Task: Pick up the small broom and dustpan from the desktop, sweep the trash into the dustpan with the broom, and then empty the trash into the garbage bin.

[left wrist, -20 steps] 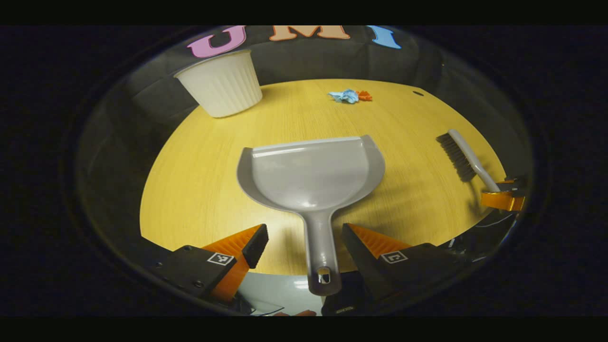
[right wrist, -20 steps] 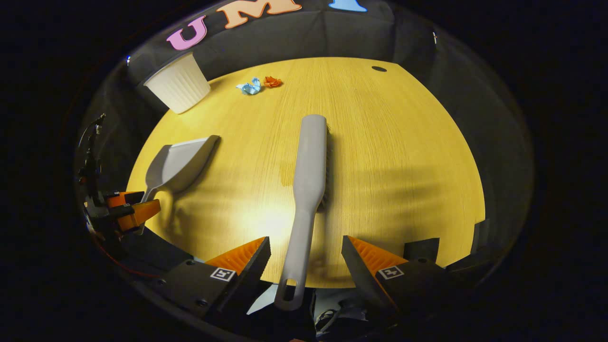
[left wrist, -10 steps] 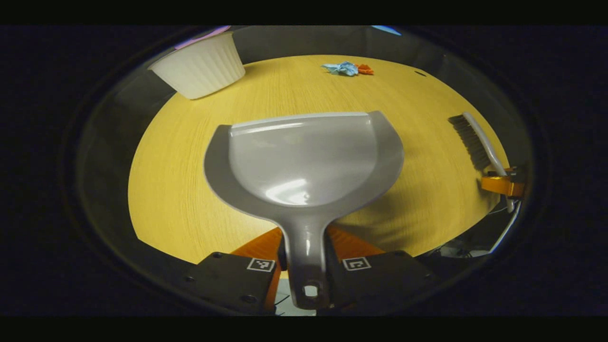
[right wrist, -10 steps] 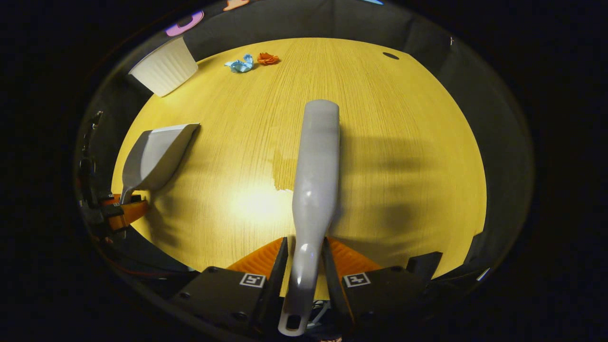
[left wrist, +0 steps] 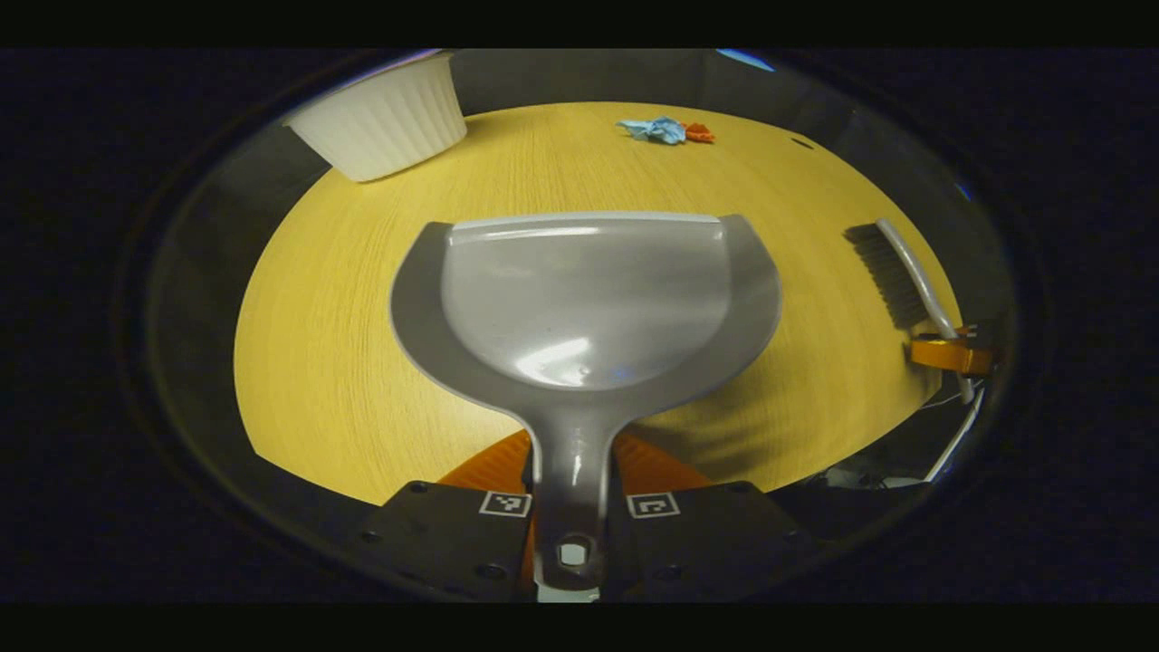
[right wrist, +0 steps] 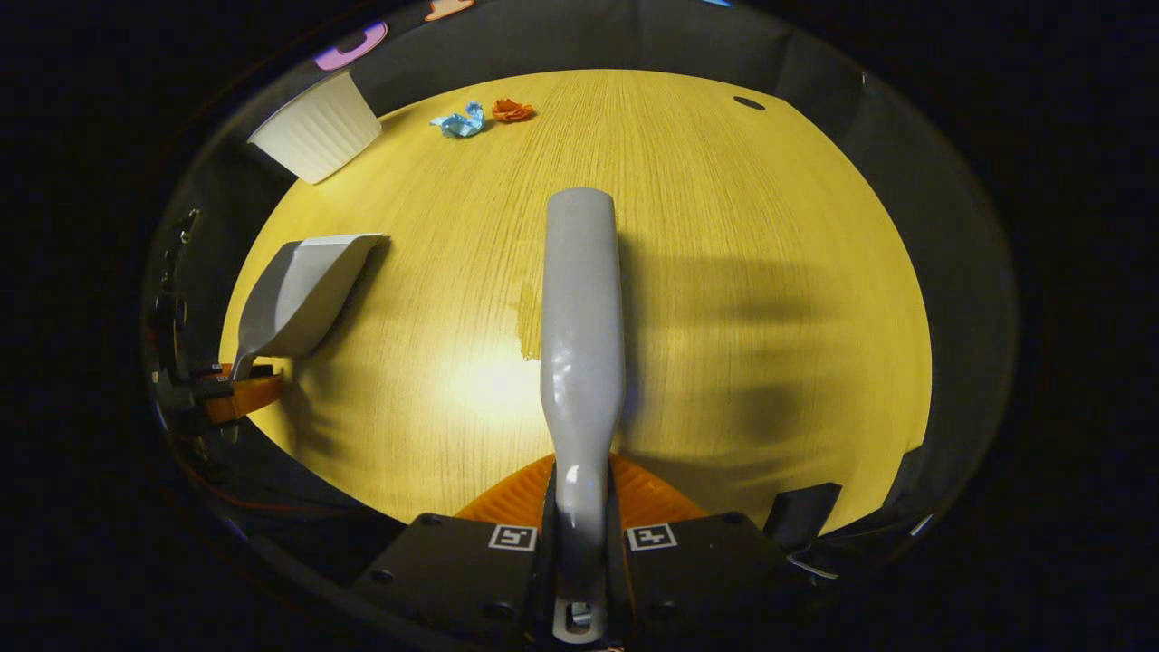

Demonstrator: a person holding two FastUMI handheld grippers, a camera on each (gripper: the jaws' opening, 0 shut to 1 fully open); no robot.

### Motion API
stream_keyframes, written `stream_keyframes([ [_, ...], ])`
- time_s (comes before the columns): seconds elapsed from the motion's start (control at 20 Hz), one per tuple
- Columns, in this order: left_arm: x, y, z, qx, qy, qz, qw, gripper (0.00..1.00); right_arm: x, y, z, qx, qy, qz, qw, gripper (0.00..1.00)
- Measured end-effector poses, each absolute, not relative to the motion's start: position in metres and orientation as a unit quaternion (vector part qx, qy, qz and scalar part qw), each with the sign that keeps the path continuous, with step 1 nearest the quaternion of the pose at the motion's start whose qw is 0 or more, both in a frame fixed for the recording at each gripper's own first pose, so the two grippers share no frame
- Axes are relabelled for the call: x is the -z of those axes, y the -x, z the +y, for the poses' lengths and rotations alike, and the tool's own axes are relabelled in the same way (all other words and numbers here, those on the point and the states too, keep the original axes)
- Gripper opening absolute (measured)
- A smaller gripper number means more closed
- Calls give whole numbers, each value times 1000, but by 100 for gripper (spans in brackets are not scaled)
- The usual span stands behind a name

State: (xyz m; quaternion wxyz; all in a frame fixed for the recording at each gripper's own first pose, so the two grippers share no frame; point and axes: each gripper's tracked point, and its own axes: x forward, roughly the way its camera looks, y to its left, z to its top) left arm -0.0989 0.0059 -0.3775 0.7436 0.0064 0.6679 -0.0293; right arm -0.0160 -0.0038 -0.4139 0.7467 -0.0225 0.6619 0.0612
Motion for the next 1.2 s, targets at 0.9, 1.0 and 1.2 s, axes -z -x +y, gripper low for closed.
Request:
stream_keyframes([
  [0.9,395,-77,35,181,-141,620,750,24,403,-281,22,-55,108,559,820,14],
  [1.0,405,-81,31,197,-138,622,745,23,419,-315,26,-63,133,565,812,14],
  [1.2,414,-94,26,218,-143,613,746,23,447,-348,59,-138,218,571,779,18],
])
